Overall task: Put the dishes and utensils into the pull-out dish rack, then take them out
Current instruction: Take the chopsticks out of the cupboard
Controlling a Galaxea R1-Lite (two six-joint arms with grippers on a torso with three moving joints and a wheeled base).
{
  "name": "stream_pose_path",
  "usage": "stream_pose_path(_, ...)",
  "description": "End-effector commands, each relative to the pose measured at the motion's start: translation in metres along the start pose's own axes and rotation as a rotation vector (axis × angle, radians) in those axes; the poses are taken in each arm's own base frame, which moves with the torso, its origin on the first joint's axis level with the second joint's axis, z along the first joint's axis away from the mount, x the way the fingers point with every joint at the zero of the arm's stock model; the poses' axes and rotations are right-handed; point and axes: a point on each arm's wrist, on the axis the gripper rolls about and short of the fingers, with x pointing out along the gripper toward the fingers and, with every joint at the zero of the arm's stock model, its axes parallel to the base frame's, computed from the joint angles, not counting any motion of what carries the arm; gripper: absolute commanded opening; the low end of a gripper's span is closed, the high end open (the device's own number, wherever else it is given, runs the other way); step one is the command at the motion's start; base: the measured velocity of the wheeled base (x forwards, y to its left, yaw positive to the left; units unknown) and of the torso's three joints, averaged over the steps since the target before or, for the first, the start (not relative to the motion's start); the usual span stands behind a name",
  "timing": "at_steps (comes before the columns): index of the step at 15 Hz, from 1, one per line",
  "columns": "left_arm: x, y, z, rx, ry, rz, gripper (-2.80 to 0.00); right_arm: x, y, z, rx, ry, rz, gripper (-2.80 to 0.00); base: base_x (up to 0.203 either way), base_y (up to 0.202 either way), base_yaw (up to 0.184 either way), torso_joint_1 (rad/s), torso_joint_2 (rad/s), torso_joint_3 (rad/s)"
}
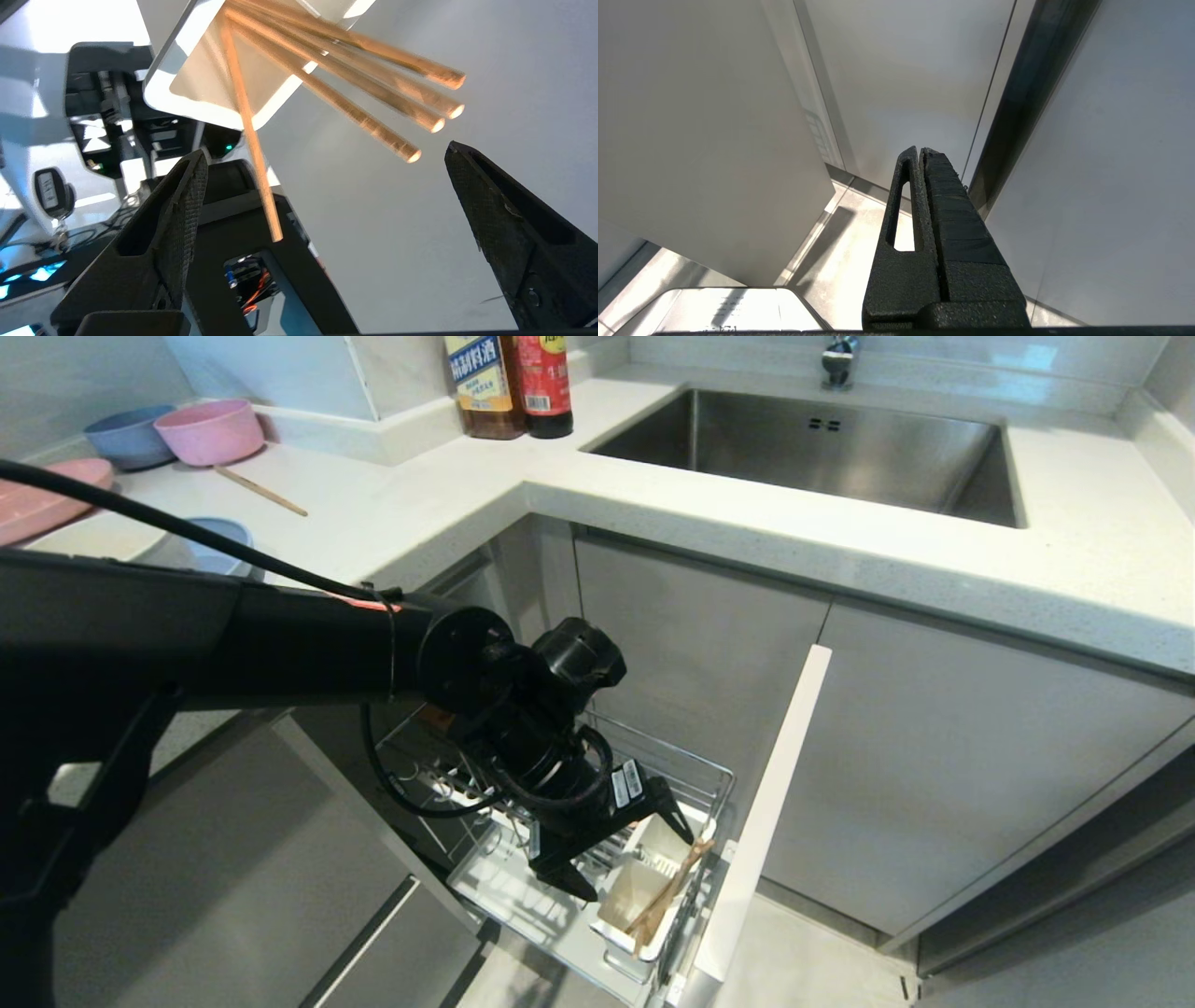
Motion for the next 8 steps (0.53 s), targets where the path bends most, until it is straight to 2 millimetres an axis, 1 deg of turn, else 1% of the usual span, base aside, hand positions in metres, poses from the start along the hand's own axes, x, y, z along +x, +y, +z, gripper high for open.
stream_pose_path(1, 0.004, 0.001, 0.000, -0.010, 0.024, -0.002, 0.00, 0.000, 0.000, 0.000, 0.000, 0.002, 0.001, -2.80, 0.000, 0.000, 0.000, 0.000, 0.00, 0.000)
stream_pose_path(3, 0.008, 0.002, 0.000, -0.013, 0.057, -0.015, 0.00, 0.000, 0.000, 0.000, 0.000, 0.002, 0.001, -2.80, 0.000, 0.000, 0.000, 0.000, 0.00, 0.000)
stream_pose_path(8, 0.034, 0.005, 0.002, -0.025, 0.117, 0.026, 0.00, 0.000, 0.000, 0.000, 0.000, 0.002, 0.001, -2.80, 0.000, 0.000, 0.000, 0.000, 0.00, 0.000)
